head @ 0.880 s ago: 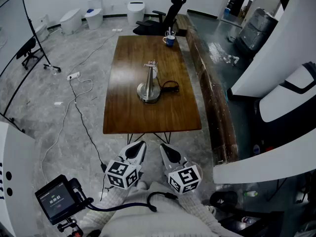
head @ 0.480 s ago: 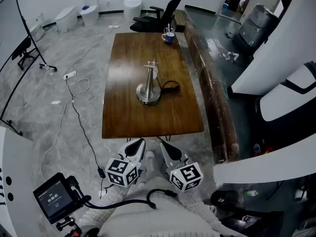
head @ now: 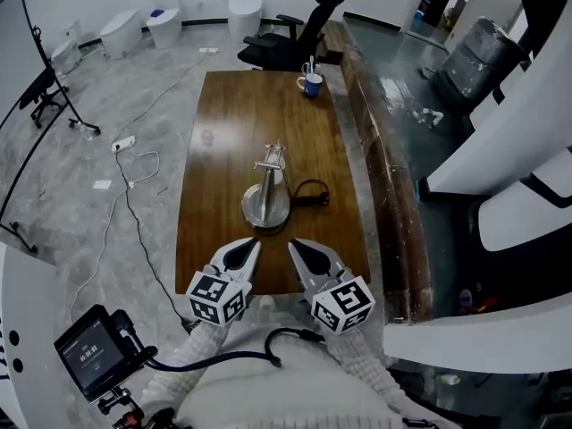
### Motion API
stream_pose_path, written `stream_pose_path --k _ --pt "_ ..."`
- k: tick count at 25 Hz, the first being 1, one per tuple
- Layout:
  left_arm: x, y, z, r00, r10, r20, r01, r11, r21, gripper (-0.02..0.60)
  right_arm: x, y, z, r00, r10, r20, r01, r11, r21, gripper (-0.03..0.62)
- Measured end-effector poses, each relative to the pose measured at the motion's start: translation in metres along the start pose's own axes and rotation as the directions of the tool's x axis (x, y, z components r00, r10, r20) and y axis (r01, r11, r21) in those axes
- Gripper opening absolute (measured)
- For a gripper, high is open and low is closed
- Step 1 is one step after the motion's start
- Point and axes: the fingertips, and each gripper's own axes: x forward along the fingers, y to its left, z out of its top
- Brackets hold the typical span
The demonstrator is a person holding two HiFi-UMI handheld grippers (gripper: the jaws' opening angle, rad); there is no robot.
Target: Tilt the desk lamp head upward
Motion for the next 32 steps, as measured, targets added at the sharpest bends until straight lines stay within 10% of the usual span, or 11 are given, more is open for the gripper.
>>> stream_pose_path --k 9,20,27,32 --pt "0.07 0.037 0.023 0.999 -0.034 -0.024 0.035 0.997 0.072 0.009 0.055 -0.056 0.019 0.999 0.037 -0.021 -0.036 0.999 0.031 -0.005" --pt "0.126 0.101 0.014 0.996 -0.052 -0.074 0.061 0.99 0.128 0.075 0.14 -0.106 0.02 0.985 0.157 -0.064 -0.131 0.945 0.301 0.004" --pt "0.135 0.092 0.003 0.987 -0.109 -0.116 0.125 0.983 0.138 0.13 0.15 -0.142 0.033 0.965 0.248 -0.084 -0.161 0.814 0.558 0.155" --pt "0.135 0.077 -0.001 0.981 -0.147 -0.13 0.166 0.974 0.155 0.147 0.159 -0.14 0.032 0.929 0.37 -0.003 -0.222 0.564 0.796 0.187"
